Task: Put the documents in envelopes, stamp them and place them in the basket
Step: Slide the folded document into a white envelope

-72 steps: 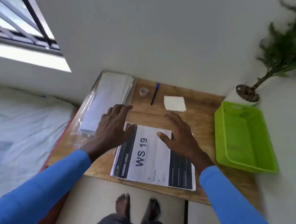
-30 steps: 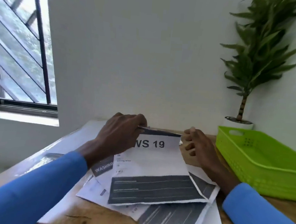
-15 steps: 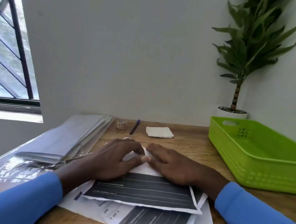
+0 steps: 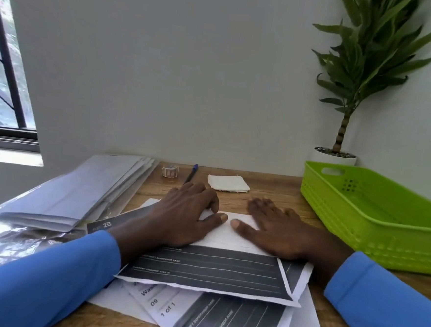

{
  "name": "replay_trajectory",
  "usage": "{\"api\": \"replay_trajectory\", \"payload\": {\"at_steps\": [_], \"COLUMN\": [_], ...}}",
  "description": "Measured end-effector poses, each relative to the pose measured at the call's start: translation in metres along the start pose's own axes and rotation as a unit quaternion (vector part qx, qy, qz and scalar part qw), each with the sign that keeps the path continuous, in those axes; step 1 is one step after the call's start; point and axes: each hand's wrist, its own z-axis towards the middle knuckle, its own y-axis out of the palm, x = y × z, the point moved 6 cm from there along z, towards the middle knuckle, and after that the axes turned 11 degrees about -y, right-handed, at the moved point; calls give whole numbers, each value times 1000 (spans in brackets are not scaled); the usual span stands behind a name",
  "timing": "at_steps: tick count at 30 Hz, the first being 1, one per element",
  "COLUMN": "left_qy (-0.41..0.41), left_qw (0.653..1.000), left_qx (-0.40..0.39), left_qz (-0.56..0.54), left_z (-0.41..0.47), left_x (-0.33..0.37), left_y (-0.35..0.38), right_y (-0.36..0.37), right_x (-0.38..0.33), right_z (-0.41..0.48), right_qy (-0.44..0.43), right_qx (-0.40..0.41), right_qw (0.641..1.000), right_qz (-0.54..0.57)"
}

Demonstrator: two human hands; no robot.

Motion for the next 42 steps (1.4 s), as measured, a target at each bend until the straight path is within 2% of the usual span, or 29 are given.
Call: {"api": "replay_trajectory", "payload": {"at_steps": [4,11,15,20,23,26,30,35,39,42], "left_qy": [-12,-4,11,47,70,97,118,114,89,74], "left_qw": [1000,999,999,994,983,967,957,963,982,995], "left_qx": [-18,-49,-46,62,161,236,251,182,90,27], "left_qz": [22,24,-13,-82,-45,17,89,159,142,65], "left_z": [-1,-1,-3,-5,-8,-15,-21,-20,-19,-17], "left_x": [-1,-5,-7,-2,-1,2,11,19,20,15], "left_y": [-1,-3,-8,-32,-51,-65,-67,-50,-34,-23], "right_y": [-24,-35,-34,-52,-64,-69,-66,-56,-47,-38], "right_x": [7,1,1,-4,-6,-7,-11,-13,-15,-18], "right_z": [-6,-3,-2,-10,-20,-22,-20,-14,-9,-2], "right_qy": [-26,-62,-107,-160,-184,-190,-209,-204,-182,-163], "right_qx": [103,146,197,333,409,443,424,353,307,293], "right_qw": [991,978,953,897,873,866,875,904,901,918], "right_qz": [86,136,205,242,190,132,106,131,246,214]}}
